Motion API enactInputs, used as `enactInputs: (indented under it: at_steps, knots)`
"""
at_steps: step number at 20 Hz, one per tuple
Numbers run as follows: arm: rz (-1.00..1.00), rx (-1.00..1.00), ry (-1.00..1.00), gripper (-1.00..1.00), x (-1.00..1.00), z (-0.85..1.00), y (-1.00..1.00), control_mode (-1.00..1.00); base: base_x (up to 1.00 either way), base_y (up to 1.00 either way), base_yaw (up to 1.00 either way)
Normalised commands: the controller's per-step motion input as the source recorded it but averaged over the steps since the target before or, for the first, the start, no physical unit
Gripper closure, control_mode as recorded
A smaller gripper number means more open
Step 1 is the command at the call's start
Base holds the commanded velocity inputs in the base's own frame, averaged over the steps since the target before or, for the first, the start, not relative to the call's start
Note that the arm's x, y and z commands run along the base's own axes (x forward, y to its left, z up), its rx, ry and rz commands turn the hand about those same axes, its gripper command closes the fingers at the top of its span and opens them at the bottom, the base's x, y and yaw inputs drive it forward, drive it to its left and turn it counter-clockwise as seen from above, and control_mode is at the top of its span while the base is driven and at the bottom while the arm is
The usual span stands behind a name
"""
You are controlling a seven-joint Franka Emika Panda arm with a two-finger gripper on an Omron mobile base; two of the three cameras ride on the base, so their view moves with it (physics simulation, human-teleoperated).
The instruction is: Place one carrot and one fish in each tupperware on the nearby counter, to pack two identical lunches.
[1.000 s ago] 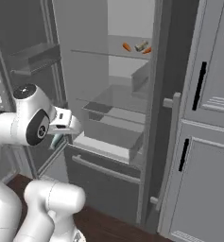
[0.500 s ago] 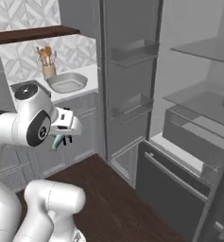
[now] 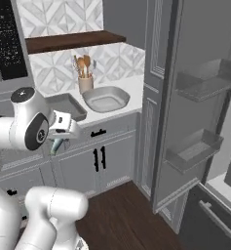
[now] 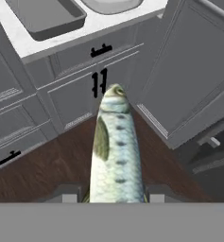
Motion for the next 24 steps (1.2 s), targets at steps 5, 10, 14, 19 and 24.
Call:
enactInputs:
  at_steps: [5, 10, 14, 19, 24]
  knots:
    - [0.00, 0.00, 0.00, 1.00, 0.00, 0.00, 0.00, 1.00, 1.00, 0.18, 0.07]
    - [0.00, 0.00, 0.00, 1.00, 0.00, 0.00, 0.00, 1.00, 1.00, -0.16, 0.25]
    - [0.00, 0.00, 0.00, 1.00, 0.00, 0.00, 0.00, 1.00, 1.00, -0.52, 0.27]
    - [0.00, 0.00, 0.00, 1.00, 0.00, 0.00, 0.00, 1.00, 1.00, -0.39, 0.24]
    - [0.11, 0.04, 0.15, 1.00, 1.00, -0.65, 0.13, -1.00, 0.00, 0.00, 0.00]
